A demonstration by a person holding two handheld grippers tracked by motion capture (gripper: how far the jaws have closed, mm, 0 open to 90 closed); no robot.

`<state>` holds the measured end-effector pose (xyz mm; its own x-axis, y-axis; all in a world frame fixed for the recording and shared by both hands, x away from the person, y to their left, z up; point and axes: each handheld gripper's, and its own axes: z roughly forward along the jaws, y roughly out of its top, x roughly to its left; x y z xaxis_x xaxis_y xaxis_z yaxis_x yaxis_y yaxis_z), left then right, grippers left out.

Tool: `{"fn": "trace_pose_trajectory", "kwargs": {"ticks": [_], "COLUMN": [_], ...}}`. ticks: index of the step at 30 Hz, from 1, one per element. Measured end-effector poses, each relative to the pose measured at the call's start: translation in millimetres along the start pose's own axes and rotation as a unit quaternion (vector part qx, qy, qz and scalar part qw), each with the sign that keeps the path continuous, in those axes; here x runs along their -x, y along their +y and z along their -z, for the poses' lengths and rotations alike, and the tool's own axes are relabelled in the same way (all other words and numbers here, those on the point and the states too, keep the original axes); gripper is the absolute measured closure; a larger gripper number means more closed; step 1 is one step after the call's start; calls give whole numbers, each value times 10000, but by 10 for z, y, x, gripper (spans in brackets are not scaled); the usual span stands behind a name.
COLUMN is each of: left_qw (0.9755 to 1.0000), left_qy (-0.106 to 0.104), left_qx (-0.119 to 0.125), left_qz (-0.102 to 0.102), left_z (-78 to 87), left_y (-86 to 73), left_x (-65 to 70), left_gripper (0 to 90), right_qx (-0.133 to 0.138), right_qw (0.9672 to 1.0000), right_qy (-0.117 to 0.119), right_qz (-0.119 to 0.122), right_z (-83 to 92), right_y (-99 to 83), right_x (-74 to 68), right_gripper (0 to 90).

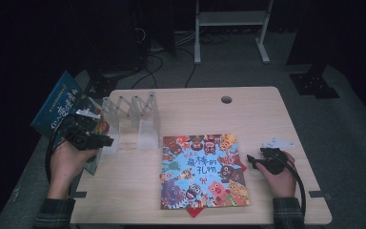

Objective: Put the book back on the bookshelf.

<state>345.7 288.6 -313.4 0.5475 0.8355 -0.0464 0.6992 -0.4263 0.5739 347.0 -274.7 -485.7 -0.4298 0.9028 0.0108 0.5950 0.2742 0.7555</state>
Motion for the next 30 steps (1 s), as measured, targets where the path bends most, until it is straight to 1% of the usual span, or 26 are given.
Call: {"fn": "trace_pose_trajectory", "kwargs": {"ticks": [4,6,7,10,11,13,15,18,20,22,23,24,25,26,30], "left_qw": [10000,9999,9999,9996,9996,9994,9993,9989,9987,9984,9983,9981,9980,9981,9979], "left_qy": [-8,16,7,-11,-33,-68,-36,-76,-44,-60,-33,11,37,29,22], "left_qx": [10,59,90,195,197,241,253,343,398,432,440,428,395,378,324], "left_qz": [-81,-142,-136,-208,-208,-254,-280,-311,-321,-347,-374,-448,-499,-487,-568], "left_z": [-122,-177,-205,-290,-320,-376,-428,-503,-553,-605,-631,-653,-673,-700,-798], "left_y": [-81,-122,-143,-205,-224,-262,-302,-360,-400,-443,-464,-484,-504,-522,-597], "left_x": [47,71,81,112,121,139,166,197,213,224,232,240,246,254,290], "left_gripper": [675,649,634,573,555,501,452,376,309,271,244,207,189,180,96], "right_qx": [-1,0,-1,-1,-1,-1,-1,-1,-3,-4,-3,-3,-3,-5,-5], "right_qw": [10000,10000,10000,10000,10000,10000,10000,10000,10000,10000,10000,10000,10000,10000,10000], "right_qy": [0,0,0,0,0,0,0,-2,-3,-2,-3,-2,-2,-1,-1], "right_qz": [1,0,0,1,0,-1,0,-1,0,0,0,-1,0,-5,-4], "right_z": [0,0,0,0,0,0,0,-1,0,0,0,0,-1,0,0], "right_y": [0,0,0,0,0,0,1,1,1,1,1,1,1,1,1], "right_x": [0,0,0,0,0,0,1,1,1,1,1,1,1,0,0], "right_gripper": [324,324,324,324,324,324,323,323,323,323,323,323,323,323,323]}}
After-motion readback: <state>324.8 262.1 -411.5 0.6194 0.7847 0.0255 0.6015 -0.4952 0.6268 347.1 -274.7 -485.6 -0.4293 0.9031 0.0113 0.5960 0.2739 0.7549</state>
